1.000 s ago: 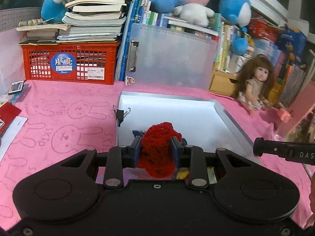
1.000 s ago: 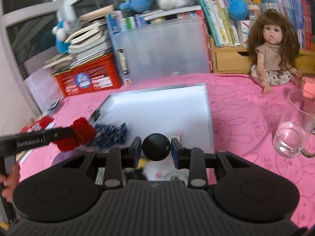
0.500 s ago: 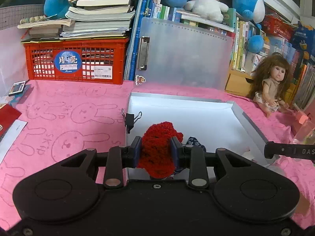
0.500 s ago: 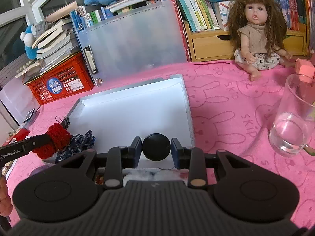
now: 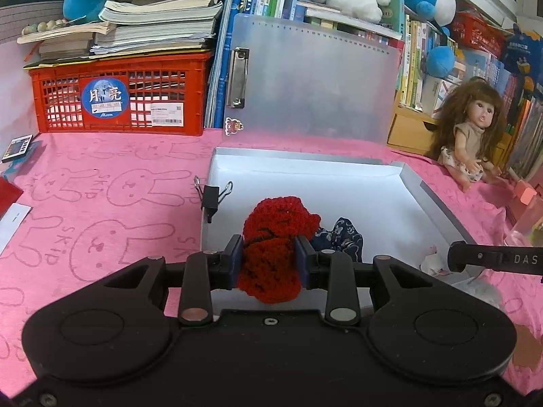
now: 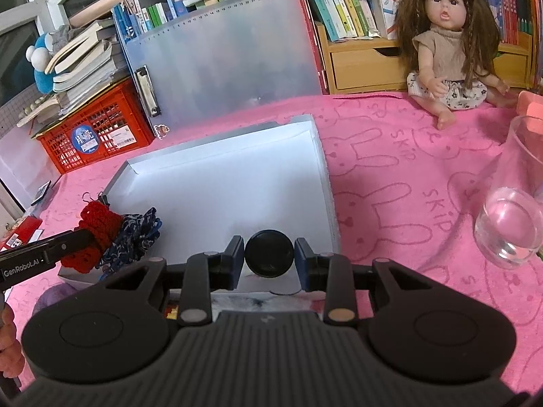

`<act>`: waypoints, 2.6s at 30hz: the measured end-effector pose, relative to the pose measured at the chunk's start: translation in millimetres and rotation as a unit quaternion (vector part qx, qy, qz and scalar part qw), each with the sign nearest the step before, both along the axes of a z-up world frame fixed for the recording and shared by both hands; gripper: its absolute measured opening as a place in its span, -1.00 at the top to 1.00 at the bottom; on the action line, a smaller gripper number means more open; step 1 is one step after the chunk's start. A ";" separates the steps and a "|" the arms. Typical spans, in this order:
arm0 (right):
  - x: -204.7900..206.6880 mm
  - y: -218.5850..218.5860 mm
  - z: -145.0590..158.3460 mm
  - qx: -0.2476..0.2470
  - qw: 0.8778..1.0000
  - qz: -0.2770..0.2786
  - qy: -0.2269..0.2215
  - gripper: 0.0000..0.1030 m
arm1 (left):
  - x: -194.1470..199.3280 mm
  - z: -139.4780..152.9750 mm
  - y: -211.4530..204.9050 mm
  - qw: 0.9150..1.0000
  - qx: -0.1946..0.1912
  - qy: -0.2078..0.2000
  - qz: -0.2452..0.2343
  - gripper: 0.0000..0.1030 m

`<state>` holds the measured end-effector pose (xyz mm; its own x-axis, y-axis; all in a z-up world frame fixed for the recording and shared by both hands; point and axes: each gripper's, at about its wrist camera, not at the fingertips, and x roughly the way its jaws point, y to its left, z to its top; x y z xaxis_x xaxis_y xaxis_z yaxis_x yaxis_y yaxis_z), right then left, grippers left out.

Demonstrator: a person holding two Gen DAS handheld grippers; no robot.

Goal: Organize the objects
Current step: 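Carry both held items into the white tray and open both tools, then move the left tool to the purple fluffy ball while the right tool approaches the white plush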

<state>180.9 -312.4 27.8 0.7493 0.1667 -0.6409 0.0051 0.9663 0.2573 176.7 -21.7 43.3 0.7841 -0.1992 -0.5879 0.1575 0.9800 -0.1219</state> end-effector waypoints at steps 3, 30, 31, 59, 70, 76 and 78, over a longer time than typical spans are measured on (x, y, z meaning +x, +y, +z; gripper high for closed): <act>1.2 -0.6 -1.5 0.002 1.000 -0.001 0.003 0.28 | 1.3 -0.9 -0.5 1.000 0.001 0.002 0.000 0.38; -4.4 3.9 1.4 -0.008 1.000 -0.001 0.003 -0.11 | 4.6 -1.1 -6.8 1.000 -0.005 0.011 0.003 -0.18; -5.5 3.9 2.5 -0.008 1.000 0.000 0.003 -0.11 | 3.0 1.1 -5.4 1.000 -0.006 0.009 0.004 -0.20; -68.6 6.8 16.9 -0.020 0.998 0.047 -0.026 -0.61 | -83.5 18.6 26.8 0.998 0.045 -0.023 -0.023 -0.71; -79.1 9.3 1.9 -0.028 0.998 0.051 -0.014 -0.74 | -92.6 -2.8 39.0 0.998 0.058 -0.005 -0.006 -0.75; -81.9 8.4 -6.3 -0.031 0.998 0.050 -0.007 -0.76 | -93.8 -8.2 40.7 0.998 0.064 -0.003 -0.003 -0.76; -83.0 9.1 -7.9 -0.034 0.998 0.052 -0.005 -0.76 | -93.7 -10.1 41.4 0.998 0.067 -0.003 -0.002 -0.76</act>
